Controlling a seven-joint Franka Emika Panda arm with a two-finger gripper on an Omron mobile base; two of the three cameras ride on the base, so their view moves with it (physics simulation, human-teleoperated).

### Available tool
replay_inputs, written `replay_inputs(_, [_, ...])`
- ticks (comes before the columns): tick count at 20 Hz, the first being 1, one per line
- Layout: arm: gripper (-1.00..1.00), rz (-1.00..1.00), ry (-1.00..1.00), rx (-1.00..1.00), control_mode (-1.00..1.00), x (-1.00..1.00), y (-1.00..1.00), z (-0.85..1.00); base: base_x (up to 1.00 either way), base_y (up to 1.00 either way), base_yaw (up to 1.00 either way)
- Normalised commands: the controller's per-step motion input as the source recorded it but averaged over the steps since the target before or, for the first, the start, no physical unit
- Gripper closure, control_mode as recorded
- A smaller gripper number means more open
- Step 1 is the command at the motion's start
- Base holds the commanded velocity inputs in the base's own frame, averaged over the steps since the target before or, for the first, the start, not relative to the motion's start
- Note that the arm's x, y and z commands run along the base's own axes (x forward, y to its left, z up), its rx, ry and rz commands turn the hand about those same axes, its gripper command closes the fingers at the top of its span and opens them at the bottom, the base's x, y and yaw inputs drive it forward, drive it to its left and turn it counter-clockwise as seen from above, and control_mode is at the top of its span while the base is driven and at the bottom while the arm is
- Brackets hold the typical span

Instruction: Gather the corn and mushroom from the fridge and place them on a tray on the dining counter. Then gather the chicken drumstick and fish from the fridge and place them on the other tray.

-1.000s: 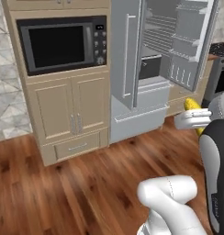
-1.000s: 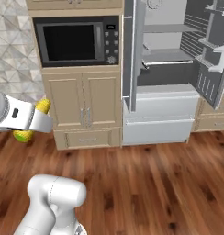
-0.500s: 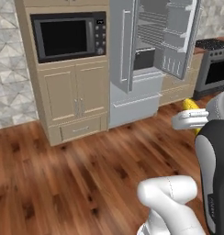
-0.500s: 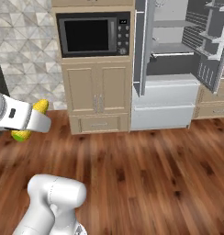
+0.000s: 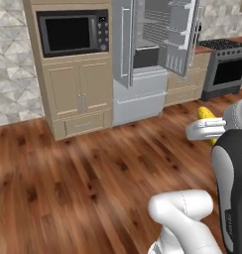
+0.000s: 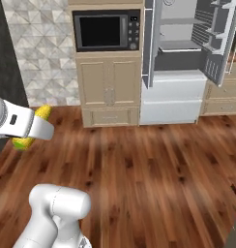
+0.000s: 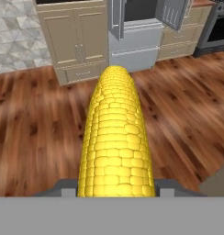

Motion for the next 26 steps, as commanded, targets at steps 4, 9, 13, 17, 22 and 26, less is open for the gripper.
replay_inputs(4, [1.00,0.00,0.00,0.00,1.00,0.00,0.00,0.00,-0.98,0.00,0.17])
replay_inputs(9, [1.00,0.00,0.00,0.00,1.00,0.00,0.00,0.00,-1.00,0.00,0.17])
replay_inputs(13, [1.00,0.00,0.00,0.00,1.00,0.00,0.00,0.00,-1.00,-0.22,0.28])
replay_inputs(17, [1.00,0.00,0.00,0.00,1.00,0.00,0.00,0.00,-0.85,-0.16,0.30])
replay_inputs(22, [1.00,0.00,0.00,0.00,1.00,0.00,0.00,0.00,-0.46,-0.29,0.25])
replay_inputs(26, [1.00,0.00,0.00,0.00,1.00,0.00,0.00,0.00,-0.47,-0.43,0.21])
